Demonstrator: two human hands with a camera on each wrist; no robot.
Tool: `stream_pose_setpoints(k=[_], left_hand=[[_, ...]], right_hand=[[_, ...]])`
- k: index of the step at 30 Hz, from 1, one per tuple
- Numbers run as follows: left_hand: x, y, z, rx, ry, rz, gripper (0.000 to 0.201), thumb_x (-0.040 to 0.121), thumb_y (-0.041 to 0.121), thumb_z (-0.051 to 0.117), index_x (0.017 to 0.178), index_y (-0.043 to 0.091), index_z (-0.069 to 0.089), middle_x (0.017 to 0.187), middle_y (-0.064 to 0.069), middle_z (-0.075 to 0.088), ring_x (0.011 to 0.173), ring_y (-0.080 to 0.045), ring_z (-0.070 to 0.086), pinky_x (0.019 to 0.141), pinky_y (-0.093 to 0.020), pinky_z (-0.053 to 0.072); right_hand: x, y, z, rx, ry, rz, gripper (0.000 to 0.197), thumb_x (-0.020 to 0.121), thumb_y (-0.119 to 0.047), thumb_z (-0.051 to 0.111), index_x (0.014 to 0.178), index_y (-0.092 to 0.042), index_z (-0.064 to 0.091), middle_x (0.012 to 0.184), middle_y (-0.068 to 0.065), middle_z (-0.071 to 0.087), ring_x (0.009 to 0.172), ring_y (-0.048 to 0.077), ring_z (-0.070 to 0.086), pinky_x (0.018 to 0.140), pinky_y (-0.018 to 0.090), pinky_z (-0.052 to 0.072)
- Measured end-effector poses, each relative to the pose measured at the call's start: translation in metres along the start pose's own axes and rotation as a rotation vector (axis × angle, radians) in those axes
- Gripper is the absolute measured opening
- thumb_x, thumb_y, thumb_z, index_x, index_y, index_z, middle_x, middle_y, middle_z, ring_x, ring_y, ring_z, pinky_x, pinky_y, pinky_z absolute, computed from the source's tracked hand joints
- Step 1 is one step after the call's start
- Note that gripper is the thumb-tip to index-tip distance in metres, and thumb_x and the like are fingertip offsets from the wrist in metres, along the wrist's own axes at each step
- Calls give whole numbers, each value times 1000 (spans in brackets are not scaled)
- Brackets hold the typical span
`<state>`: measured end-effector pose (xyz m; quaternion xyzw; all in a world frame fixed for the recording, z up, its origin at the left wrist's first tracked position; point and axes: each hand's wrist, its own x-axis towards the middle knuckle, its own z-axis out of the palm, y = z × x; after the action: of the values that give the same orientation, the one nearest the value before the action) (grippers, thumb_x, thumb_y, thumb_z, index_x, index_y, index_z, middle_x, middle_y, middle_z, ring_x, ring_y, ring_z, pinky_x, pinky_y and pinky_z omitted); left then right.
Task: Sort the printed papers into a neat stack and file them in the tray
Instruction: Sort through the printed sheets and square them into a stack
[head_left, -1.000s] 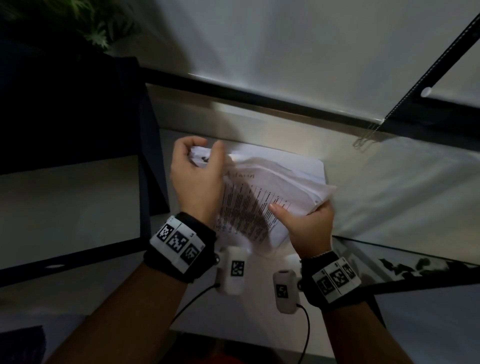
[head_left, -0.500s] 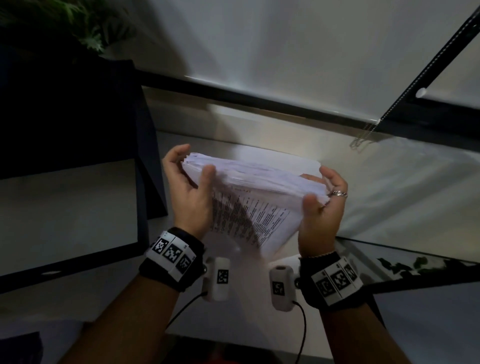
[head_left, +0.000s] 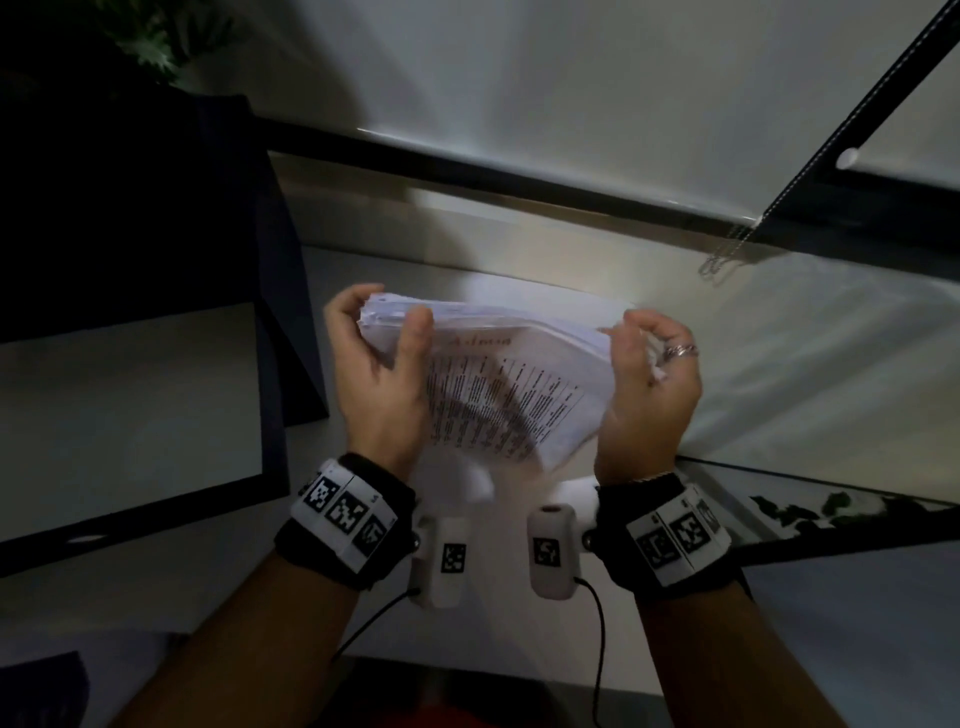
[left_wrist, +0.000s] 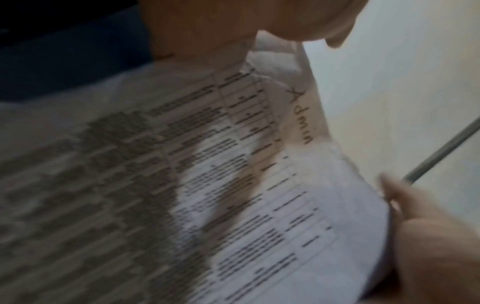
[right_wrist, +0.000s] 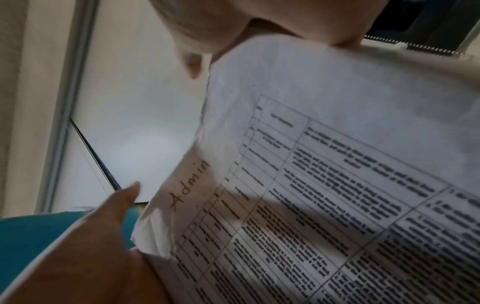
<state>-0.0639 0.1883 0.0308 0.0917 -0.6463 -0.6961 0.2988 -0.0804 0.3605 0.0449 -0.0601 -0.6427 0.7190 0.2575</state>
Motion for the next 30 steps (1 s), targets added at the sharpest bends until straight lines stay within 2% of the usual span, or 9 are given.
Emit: stream_pose_setpoints(k=[6,11,15,17,20,23,25,27,30], left_hand=[[16,2,11,46,89,33,13,94,8,61,103,8,53,83,12,56,67,9,57,63,-9,44],[20,1,8,74,54,53,30,94,17,63,116,8,45,100,11,52,84,10,57,79,-14,48],[17,-22,-5,14,-104,-89,65,77,20,82,128,13,42,117,2,57,104,-2,63,91,-23,53],[11,-28,-4,31,-87,-129,54,75,10,84,121,6,55,106,4,68,95,-2,68,84,-23,55],[4,-28,-2,31,-44,-86,41,71,10,86,105,16,64,95,9,70,86,3,69,76,-16,55],[3,-30,-11,-21,-62,-122,55,58,15,91,103,26,62,97,9,71,89,3,70,77,-15,56],[4,-34,-14,-36,-121,-172,71,54,18,95,115,16,59,107,-2,71,100,-6,71,85,-24,59],[4,-37,-13,-57,-149,-208,83,54,20,96,124,2,55,114,-9,71,107,-15,71,92,-33,59],[8,-38,-15,-87,-140,-238,82,54,20,96,123,11,54,113,-5,70,101,-7,72,85,-25,59]], right_hand=[[4,0,10,-53,1,-71,15,91,-14,62,99,-26,59,93,10,72,91,31,69,83,53,56],[2,8,-2,7,-77,-66,28,90,-23,63,115,-15,53,94,0,72,77,18,62,74,35,52],[6,21,-15,-151,-206,11,45,69,-13,87,106,-18,63,98,-11,73,98,8,68,88,25,54],[4,22,-14,-154,-212,35,34,70,0,84,95,-16,69,83,-21,75,86,-4,70,78,14,54],[4,26,-17,-117,-203,13,31,72,8,81,93,-11,68,76,-29,72,78,-11,69,72,8,51],[6,37,-26,-102,-226,81,34,67,4,85,95,-9,70,79,-14,76,80,0,73,73,15,55],[9,40,-26,-99,-273,100,44,64,3,87,103,2,68,89,-2,77,86,11,74,76,25,57],[12,39,-25,-70,-327,124,35,65,9,84,95,-2,71,85,-5,77,83,9,74,73,25,58],[19,38,-26,-12,-378,168,35,63,13,83,86,-12,73,81,-4,78,79,13,75,70,29,60]])
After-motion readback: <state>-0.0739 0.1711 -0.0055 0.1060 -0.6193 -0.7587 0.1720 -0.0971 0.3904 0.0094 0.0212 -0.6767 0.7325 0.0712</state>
